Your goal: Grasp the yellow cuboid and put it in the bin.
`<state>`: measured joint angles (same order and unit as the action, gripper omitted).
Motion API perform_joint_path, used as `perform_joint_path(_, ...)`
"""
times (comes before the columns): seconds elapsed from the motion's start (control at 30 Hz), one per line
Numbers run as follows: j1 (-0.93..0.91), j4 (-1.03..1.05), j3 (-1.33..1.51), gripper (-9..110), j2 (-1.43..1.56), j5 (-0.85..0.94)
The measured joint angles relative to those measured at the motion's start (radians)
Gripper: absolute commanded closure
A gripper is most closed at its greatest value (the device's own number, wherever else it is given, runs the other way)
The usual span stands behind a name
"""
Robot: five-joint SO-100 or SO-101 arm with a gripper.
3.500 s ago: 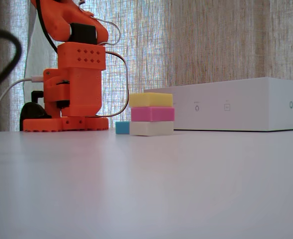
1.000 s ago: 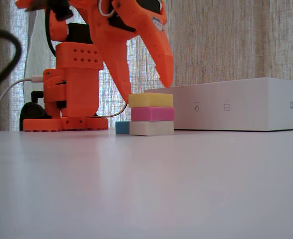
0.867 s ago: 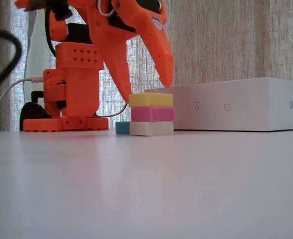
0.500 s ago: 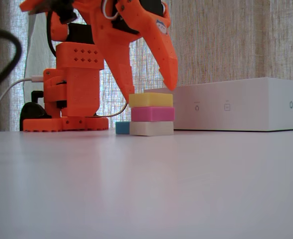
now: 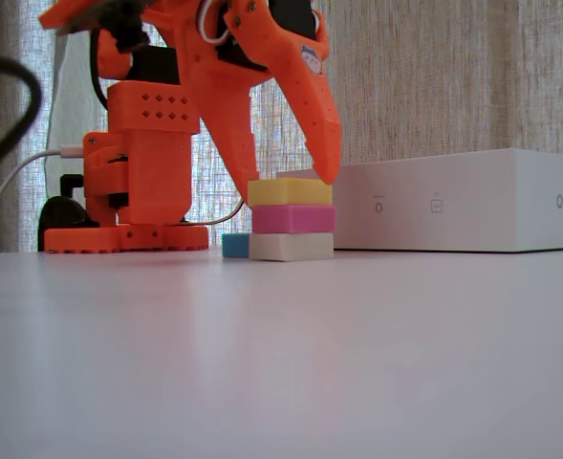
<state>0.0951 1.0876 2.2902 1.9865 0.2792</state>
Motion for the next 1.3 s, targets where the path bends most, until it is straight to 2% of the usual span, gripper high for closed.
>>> perform_joint_path(1.3,-0.012,-0.074,0.014,90,-0.028,0.000)
